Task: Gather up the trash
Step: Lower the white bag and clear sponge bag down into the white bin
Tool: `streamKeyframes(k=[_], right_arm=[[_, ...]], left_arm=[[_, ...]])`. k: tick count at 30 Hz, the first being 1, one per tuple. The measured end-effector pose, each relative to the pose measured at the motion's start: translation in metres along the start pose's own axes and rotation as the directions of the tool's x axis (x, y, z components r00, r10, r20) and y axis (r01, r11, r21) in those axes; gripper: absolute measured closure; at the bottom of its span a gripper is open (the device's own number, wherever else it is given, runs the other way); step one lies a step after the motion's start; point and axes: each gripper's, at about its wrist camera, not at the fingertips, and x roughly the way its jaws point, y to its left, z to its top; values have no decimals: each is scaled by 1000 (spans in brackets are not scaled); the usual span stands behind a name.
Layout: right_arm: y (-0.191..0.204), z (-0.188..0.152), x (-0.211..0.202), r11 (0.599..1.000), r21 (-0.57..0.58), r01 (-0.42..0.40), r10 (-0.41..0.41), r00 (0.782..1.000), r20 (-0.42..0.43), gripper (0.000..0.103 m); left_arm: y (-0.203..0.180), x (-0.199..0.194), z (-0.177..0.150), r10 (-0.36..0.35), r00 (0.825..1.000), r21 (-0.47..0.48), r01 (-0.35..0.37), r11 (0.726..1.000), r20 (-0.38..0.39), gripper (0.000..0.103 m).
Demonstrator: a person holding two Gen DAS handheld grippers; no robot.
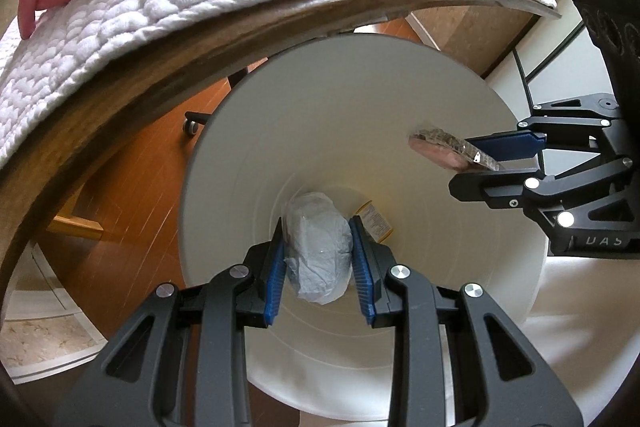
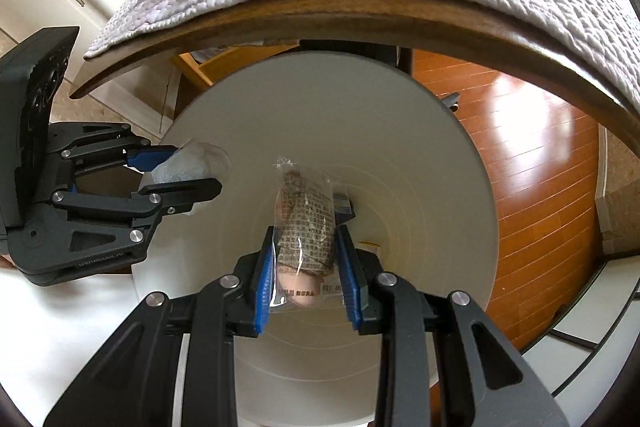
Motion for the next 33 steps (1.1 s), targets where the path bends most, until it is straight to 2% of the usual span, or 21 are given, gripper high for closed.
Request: streamKeyframes(k=[33], right_arm=[[-2, -3, 4, 1000, -1, -1, 1, 1000, -8, 74]], left_arm=[[-2, 12, 4, 15, 1000, 15, -15, 1000, -13, 70]])
